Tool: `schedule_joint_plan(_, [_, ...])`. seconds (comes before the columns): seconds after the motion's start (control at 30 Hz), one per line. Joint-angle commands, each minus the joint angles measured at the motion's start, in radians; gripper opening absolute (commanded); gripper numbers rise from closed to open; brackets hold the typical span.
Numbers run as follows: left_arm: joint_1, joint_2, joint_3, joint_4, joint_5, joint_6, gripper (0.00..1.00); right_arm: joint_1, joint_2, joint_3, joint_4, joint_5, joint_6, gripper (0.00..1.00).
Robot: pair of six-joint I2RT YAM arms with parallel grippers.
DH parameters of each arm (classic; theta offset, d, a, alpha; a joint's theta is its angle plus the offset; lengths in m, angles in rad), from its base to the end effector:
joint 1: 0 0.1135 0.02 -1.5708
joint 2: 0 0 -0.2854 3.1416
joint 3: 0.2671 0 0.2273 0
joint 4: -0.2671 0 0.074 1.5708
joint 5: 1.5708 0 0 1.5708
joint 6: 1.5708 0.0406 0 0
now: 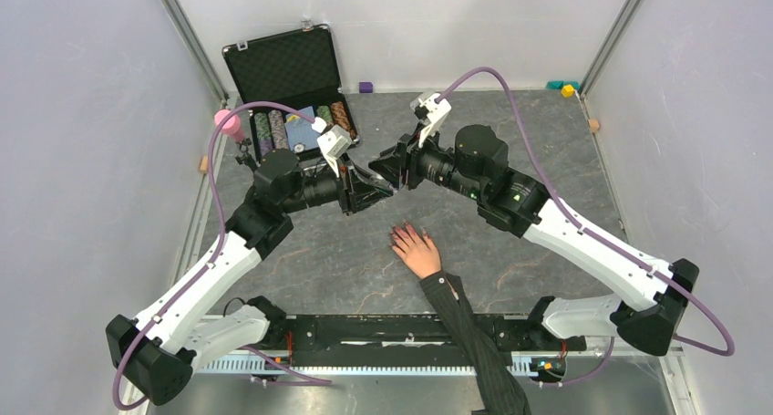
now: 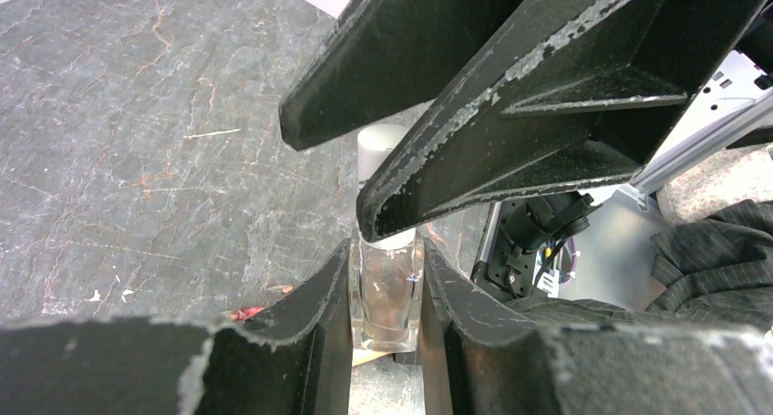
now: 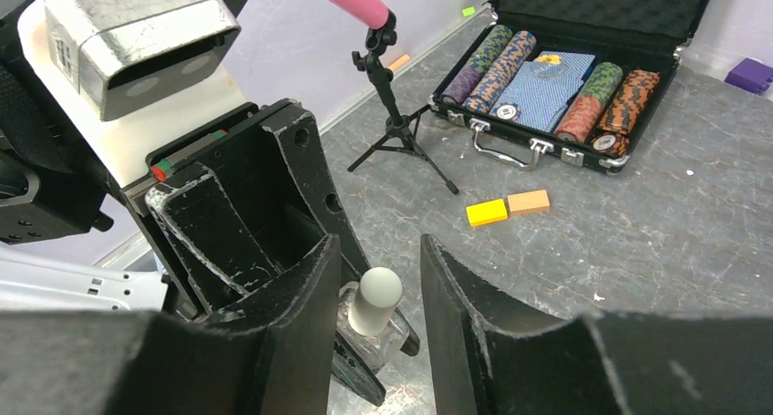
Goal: Paint the nails
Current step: Unscrew the nail polish bottle.
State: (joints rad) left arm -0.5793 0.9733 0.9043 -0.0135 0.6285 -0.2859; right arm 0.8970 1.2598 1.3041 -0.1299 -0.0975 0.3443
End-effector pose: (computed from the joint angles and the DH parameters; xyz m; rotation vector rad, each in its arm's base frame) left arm 0.1449 -0.1233 0.3854 0.7517 1.6072 -1.1577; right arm 0.1610 0.2080 0.4451 -0.5553 1.6696 1.0080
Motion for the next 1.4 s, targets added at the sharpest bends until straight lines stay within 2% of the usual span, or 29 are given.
schedule_joint_plan(0.0, [-0.002,-0.005,0.051,0.018,-0.009,0.04,0.02,0.009,0.009,0.044,0.027,-0.019,0.0,0.41])
schedule_joint_plan(0.23, [-0.002,-0.008,0.058,0.019,-0.01,0.042,0.02,0.011,0.009,0.014,0.041,-0.035,0.006,0.23])
schedule_joint_plan(0.33, [-0.002,-0.009,0.062,0.018,-0.002,0.033,0.02,0.011,0.002,-0.002,0.054,-0.043,0.004,0.02])
schedule_joint_plan(0.37, [-0.002,-0.009,0.063,0.019,0.007,0.028,0.02,0.011,-0.004,-0.011,0.062,-0.043,0.001,0.0])
schedule_joint_plan(0.6, [-0.003,-0.026,0.06,0.087,0.163,-0.023,0.02,0.007,-0.058,-0.078,0.152,-0.123,-0.069,0.0])
schedule_joint_plan(0.77, [-0.002,-0.045,0.05,0.186,0.341,-0.091,0.02,-0.012,-0.075,-0.093,0.202,-0.298,-0.107,0.0])
schedule_joint_plan(0.97, [-0.003,-0.056,0.05,0.293,0.526,-0.178,0.02,-0.031,-0.12,-0.173,0.349,-0.518,-0.111,0.0])
schedule_joint_plan(1.2, [-0.002,-0.061,0.059,0.3,0.595,-0.192,0.02,-0.041,-0.118,-0.185,0.42,-0.72,-0.098,0.0])
schedule_joint_plan(1.37, [-0.002,-0.053,0.056,0.3,0.592,-0.192,0.02,-0.04,-0.113,-0.194,0.452,-0.757,-0.084,0.0])
